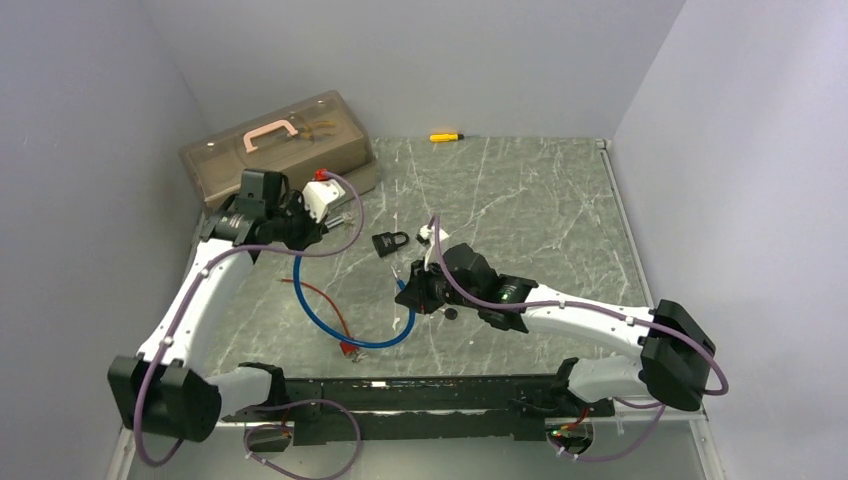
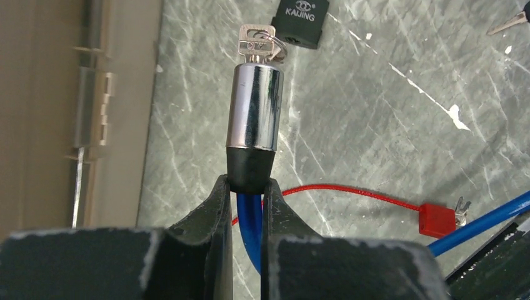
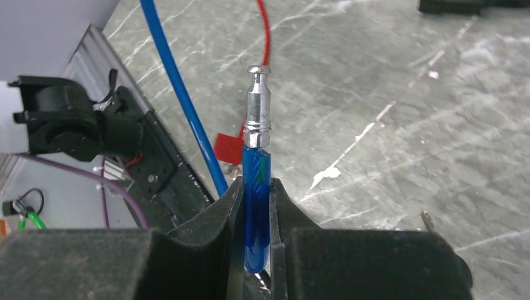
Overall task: Unlock with the key
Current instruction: Place the lock at the center of the board.
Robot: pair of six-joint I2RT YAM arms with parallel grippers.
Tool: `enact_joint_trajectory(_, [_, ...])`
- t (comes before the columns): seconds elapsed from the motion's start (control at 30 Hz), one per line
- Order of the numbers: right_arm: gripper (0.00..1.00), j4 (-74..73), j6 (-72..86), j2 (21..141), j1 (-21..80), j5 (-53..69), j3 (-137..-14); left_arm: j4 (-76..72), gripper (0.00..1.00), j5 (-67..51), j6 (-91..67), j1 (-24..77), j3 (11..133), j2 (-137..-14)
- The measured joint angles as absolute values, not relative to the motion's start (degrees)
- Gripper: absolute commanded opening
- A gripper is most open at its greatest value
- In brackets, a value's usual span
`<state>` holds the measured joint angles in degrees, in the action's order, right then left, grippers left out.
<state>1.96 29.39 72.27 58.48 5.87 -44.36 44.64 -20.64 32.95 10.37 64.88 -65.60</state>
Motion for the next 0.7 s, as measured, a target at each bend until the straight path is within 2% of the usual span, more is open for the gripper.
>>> enact_joint_trajectory(0.2, [0.21,4.49,33.98,75.48,56.25,5.21,-41.87,40.73,0.0,-21.45,36.03,9.72,61.06,-71.88])
enact_joint_trajectory(0.43, [0.32,2.72,35.81,83.44,55.61,6.39,-42.17,35.53,0.0,-17.82,39.7,9.56,53.6,-77.32])
enact_joint_trajectory(0.53, [0.4,1.41,35.75,85.62,55.2,6.59,-43.07,33.3,0.0,-16.25,39.62,9.54,52.73,-79.77])
enact_joint_trajectory(0.7, [0.5,-1.87,34.98,87.33,53.71,6.66,-45.32,29.93,0.08,-14.17,38.61,9.52,52.66,-82.65])
